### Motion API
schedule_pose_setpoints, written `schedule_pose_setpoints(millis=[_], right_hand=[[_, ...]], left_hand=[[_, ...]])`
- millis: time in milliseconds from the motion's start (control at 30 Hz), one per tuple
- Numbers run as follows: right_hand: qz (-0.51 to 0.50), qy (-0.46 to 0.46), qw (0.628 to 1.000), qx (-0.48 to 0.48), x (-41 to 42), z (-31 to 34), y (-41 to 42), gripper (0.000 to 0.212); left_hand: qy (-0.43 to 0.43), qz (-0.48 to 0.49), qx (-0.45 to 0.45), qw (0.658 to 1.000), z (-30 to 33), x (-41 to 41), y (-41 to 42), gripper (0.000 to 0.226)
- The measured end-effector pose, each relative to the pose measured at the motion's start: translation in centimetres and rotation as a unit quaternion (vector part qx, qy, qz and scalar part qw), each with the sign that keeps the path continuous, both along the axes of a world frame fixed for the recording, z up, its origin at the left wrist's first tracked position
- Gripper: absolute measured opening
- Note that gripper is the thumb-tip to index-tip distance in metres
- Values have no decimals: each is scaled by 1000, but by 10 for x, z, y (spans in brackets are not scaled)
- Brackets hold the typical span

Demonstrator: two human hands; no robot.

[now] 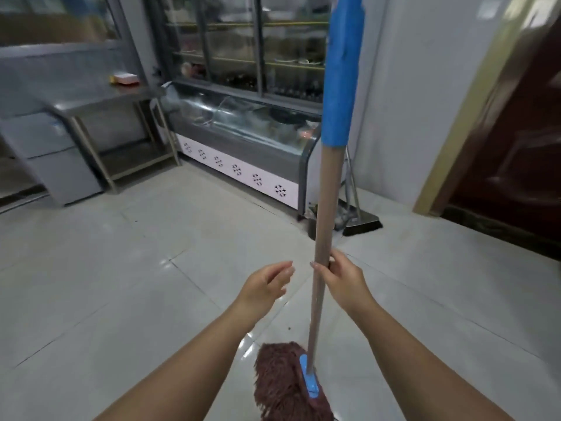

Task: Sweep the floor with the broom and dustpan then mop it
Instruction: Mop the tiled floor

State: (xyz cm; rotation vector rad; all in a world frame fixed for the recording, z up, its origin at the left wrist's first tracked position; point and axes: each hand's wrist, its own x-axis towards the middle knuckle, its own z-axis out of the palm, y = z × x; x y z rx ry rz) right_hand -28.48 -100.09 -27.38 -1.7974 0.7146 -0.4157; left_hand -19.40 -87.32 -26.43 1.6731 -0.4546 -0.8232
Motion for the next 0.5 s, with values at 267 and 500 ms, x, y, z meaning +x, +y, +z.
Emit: schedule_pose_setpoints(millis=[267,500], right_hand=[[23,-113,991,-68,50,106,-74,24],[-54,-207,974,-73,58,189,-148,27]], left_hand=[[-46,-88,-74,992,7,21,-108,16],[-2,-61,-188,980,77,35,-200,31]])
